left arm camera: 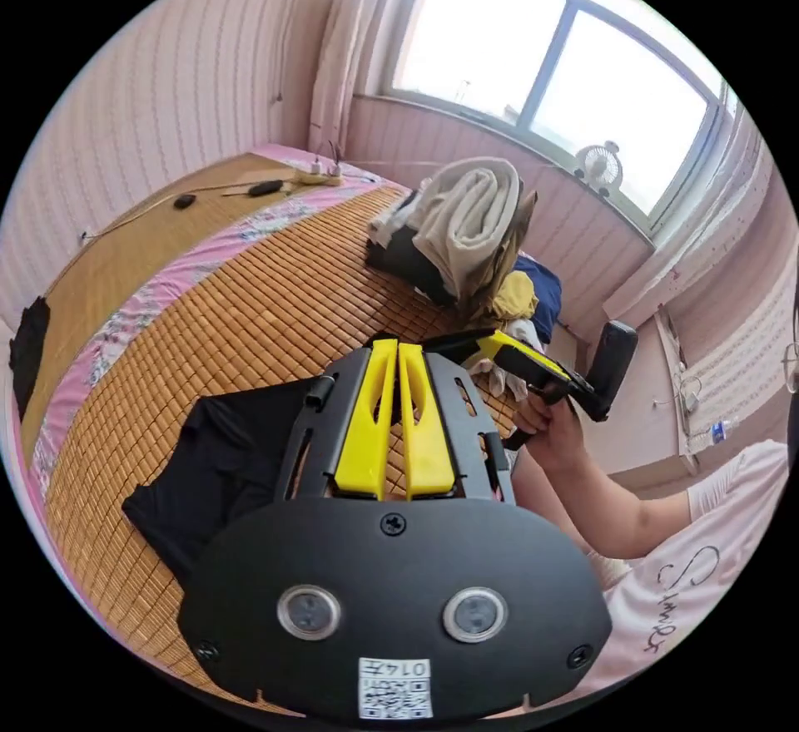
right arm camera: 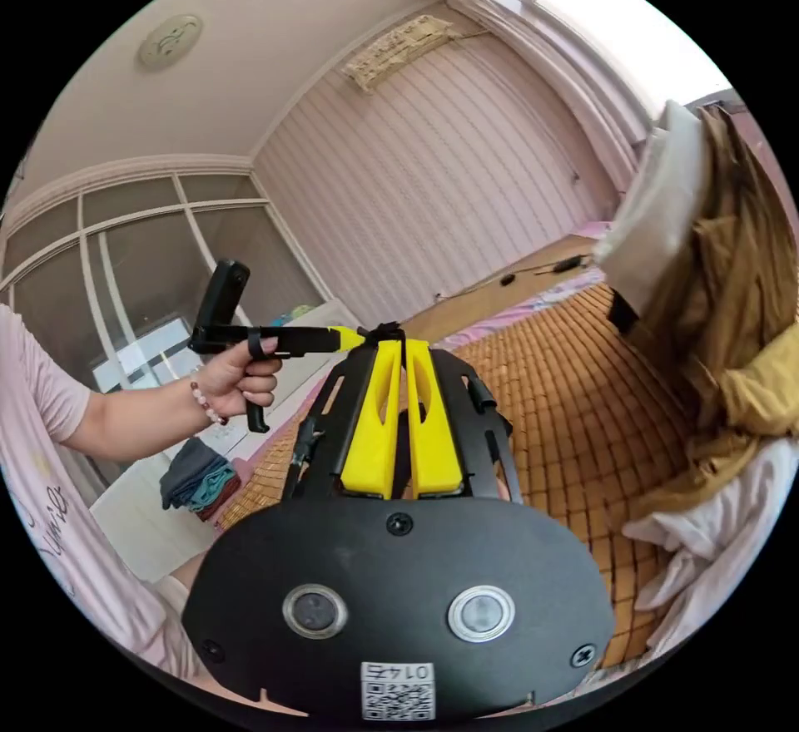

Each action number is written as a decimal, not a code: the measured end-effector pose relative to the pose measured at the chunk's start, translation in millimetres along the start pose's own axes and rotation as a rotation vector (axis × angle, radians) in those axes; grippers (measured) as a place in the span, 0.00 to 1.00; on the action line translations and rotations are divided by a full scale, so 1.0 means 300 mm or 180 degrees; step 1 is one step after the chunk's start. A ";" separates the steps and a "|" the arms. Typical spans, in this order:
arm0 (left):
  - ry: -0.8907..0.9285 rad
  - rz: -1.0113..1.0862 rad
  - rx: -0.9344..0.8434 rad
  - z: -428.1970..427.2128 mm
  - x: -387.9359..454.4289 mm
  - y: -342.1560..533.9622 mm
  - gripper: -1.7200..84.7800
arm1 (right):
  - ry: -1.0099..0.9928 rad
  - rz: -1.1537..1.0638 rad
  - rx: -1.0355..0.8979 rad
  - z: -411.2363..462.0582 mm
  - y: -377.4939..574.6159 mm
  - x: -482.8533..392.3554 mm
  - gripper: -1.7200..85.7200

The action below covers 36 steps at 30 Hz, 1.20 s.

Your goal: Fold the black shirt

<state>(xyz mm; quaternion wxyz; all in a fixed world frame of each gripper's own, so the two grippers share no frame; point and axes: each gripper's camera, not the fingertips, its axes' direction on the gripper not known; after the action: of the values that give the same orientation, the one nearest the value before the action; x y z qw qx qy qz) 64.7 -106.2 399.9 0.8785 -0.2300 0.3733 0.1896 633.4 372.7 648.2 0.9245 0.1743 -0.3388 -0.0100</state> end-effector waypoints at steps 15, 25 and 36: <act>-0.0371 -0.2222 0.0244 -0.542 -0.310 1.254 0.01 | -0.1179 -0.1207 -0.2820 0.736 0.304 -0.794 0.13; -0.0158 -0.1212 0.1341 -0.886 -0.235 1.202 0.01 | -0.1301 -0.1328 -0.1692 0.661 -0.240 -1.032 0.15; 0.0052 -0.2302 -0.0178 -0.721 -0.430 1.519 0.01 | -0.1418 -0.1310 -0.3836 0.973 0.086 -1.160 0.14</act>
<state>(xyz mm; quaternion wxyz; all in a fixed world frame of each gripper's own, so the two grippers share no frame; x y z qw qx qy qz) -372.2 129.6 243.0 0.8791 -0.3726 0.2695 -0.1251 178.9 352.4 647.0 0.7475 -0.3171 -0.4165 -0.4089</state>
